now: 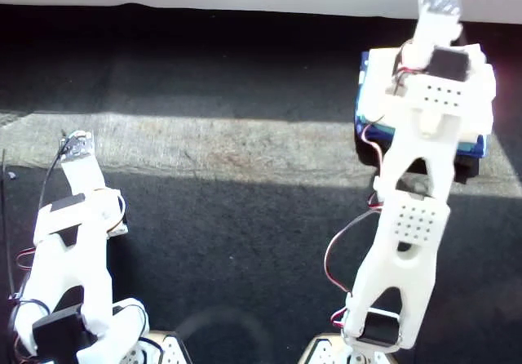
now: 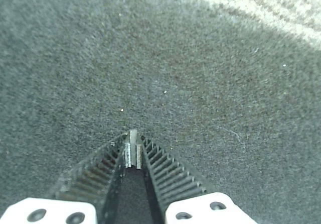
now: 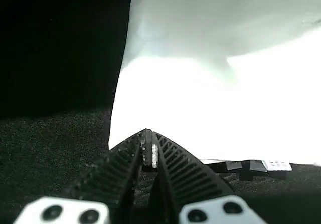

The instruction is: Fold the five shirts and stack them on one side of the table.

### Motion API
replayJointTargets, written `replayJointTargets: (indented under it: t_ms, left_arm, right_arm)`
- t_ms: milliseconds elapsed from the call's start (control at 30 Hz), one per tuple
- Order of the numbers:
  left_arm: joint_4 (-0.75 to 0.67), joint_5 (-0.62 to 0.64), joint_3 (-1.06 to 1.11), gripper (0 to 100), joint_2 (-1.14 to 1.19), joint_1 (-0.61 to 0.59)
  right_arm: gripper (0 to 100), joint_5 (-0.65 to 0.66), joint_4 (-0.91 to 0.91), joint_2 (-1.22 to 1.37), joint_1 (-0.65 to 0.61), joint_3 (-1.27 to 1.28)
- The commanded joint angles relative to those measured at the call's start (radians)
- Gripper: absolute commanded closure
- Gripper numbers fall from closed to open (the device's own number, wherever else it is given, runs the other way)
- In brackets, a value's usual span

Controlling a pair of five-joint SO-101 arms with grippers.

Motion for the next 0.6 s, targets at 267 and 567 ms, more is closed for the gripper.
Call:
replayJointTargets:
  t_ms: [267, 567]
  left_arm:
    - [-0.015, -0.008, 0.001, 99, -0.019, 0.015]
    - [-0.015, -0.008, 0.001, 99, -0.019, 0.015]
  right_arm:
    - [99.3, -0.002, 0.015, -0.702, -0.093, 0.473]
    - [99.3, -0.003, -0.105, -1.333, -0.289, 1.491]
